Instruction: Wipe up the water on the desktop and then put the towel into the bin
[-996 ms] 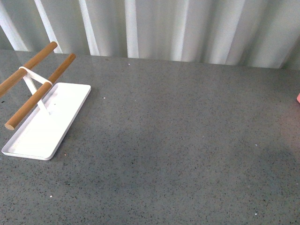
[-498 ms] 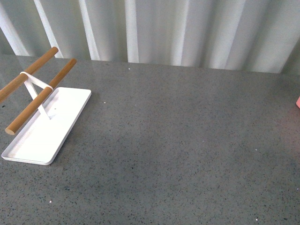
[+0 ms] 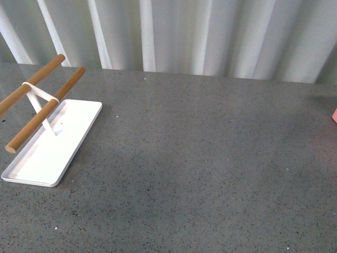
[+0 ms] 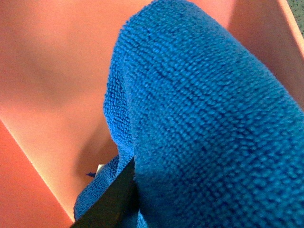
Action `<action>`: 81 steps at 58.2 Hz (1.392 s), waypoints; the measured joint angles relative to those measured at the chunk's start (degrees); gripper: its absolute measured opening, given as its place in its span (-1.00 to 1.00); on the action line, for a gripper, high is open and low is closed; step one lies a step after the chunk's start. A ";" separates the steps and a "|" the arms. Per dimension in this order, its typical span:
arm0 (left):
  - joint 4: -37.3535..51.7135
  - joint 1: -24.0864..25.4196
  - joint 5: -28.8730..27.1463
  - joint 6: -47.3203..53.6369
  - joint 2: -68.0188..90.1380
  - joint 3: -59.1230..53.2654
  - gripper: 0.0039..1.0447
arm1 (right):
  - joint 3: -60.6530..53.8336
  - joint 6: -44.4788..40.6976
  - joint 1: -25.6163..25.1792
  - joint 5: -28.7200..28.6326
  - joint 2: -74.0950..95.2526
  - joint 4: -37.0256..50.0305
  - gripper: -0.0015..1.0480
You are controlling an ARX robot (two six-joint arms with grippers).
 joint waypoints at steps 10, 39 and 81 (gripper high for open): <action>0.00 0.00 -0.02 0.00 0.00 0.00 0.88 | 0.98 0.00 -0.07 -1.20 0.00 -1.09 0.27; 0.00 0.00 0.00 0.00 0.00 0.00 0.88 | 0.72 -0.02 -0.50 -1.66 1.31 -2.54 0.86; 0.00 0.00 -0.02 0.00 0.00 0.00 0.88 | -16.98 -5.75 10.29 -27.78 -47.80 12.22 0.86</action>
